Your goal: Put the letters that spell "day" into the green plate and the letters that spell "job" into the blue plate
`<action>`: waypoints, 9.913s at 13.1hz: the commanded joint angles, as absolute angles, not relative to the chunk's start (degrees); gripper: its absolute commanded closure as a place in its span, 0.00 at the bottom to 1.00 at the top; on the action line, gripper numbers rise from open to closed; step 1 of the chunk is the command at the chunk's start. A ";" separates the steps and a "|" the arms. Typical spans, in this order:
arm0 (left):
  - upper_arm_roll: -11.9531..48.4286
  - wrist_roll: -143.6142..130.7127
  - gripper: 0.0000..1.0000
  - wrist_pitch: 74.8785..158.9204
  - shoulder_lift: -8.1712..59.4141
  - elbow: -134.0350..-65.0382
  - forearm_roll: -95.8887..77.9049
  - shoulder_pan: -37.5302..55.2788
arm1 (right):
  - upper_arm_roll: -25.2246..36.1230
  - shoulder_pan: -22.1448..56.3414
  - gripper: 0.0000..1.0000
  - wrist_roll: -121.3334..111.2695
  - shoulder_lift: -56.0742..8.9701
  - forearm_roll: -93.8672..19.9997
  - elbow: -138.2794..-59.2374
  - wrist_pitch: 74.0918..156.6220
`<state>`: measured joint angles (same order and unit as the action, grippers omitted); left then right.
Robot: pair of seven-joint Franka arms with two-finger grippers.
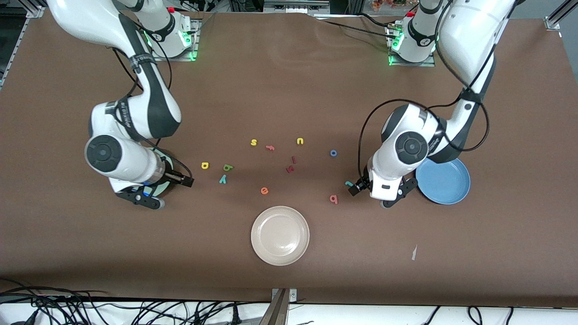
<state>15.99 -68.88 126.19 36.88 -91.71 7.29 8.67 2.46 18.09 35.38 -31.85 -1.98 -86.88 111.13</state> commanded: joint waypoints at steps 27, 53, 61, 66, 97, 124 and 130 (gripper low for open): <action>15.82 -87.77 1.00 126.87 43.34 -89.04 13.36 9.07 | -0.70 20.21 0.14 43.42 -31.11 -1.67 -115.57 144.66; 20.83 -14.10 0.00 131.40 24.87 -113.91 13.18 -12.33 | 15.03 18.73 1.00 43.51 -24.61 -3.77 -101.06 118.29; 21.01 -42.60 0.00 136.82 27.24 -115.39 13.01 7.63 | 12.22 16.00 0.08 43.24 -24.00 -3.87 -112.06 133.95; 21.01 -45.79 0.00 141.84 32.16 -114.87 11.69 13.44 | 11.87 16.00 0.01 43.68 -23.03 -3.95 -112.06 133.24; 20.21 -43.96 0.84 132.15 35.77 -106.38 13.62 14.15 | 0.79 25.58 0.05 52.03 -40.17 -2.81 -96.94 137.02; 20.21 -28.89 0.00 114.34 49.64 -74.47 11.60 5.35 | 14.04 24.79 1.00 50.98 -27.78 -3.78 -95.10 125.25; 16.63 -42.52 0.00 121.98 54.93 -70.14 11.87 14.22 | 16.26 21.27 1.00 47.91 -27.68 -5.97 -95.89 123.49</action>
